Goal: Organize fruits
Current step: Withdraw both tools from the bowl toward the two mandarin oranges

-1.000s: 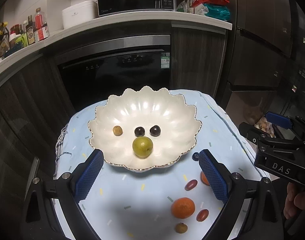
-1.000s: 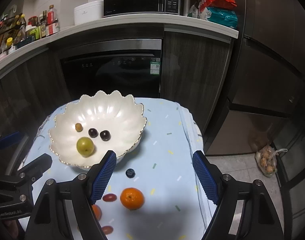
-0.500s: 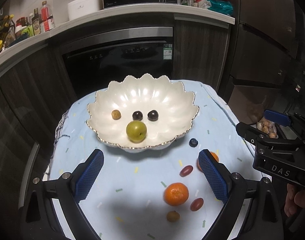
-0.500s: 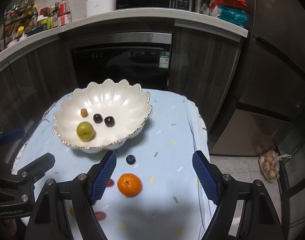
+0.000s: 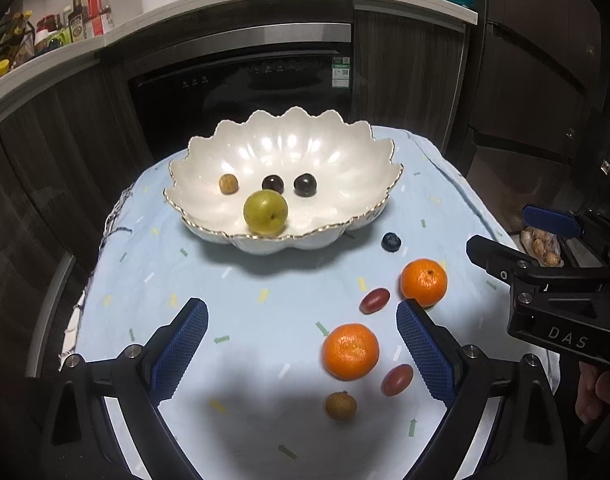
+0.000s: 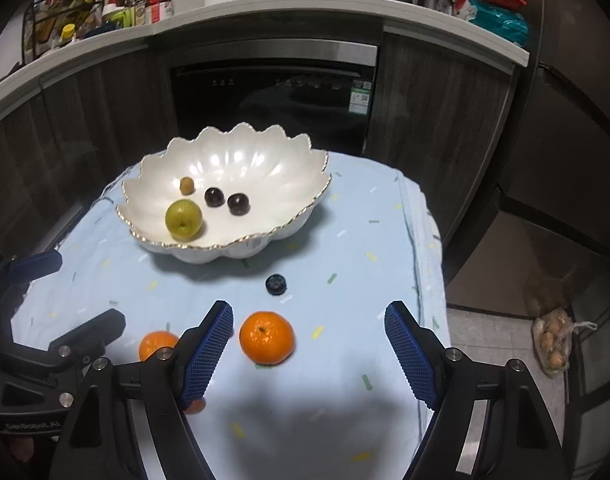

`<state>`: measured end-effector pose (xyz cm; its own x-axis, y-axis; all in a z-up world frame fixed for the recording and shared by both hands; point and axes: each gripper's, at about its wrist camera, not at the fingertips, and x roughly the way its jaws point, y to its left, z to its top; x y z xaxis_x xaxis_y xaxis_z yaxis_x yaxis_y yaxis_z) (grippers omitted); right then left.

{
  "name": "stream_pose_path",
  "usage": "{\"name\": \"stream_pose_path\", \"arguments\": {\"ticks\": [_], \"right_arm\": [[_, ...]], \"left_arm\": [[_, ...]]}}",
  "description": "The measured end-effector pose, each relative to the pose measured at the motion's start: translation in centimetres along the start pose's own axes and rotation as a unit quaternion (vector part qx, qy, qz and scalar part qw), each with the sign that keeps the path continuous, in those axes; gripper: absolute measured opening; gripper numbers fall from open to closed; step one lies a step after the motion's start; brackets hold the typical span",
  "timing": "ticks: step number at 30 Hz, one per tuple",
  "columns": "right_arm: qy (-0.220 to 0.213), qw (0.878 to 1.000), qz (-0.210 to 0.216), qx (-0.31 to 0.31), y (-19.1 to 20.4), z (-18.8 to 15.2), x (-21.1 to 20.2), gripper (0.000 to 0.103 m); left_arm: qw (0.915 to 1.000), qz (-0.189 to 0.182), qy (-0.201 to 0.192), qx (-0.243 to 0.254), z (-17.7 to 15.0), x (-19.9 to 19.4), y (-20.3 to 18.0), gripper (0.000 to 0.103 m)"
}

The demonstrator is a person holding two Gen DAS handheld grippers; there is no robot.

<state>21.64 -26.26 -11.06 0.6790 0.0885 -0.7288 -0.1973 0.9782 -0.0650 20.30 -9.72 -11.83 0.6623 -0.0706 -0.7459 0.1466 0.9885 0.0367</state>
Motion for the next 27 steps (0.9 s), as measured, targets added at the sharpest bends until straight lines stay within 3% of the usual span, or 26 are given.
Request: {"name": "stream_pose_path", "arguments": {"ticks": [20,27], "right_arm": [[0.021,0.998,0.037,-0.044,1.1,-1.6,3.1,0.079],[0.027,0.998,0.045,-0.047,1.2,-2.0,4.1,0.079]], "left_arm": [[0.9994,-0.016,0.03,-0.011,-2.6,2.7,-0.8,0.092],[0.9989,-0.021,0.042,-0.009,-2.9,3.7,-1.2,0.086]]}}
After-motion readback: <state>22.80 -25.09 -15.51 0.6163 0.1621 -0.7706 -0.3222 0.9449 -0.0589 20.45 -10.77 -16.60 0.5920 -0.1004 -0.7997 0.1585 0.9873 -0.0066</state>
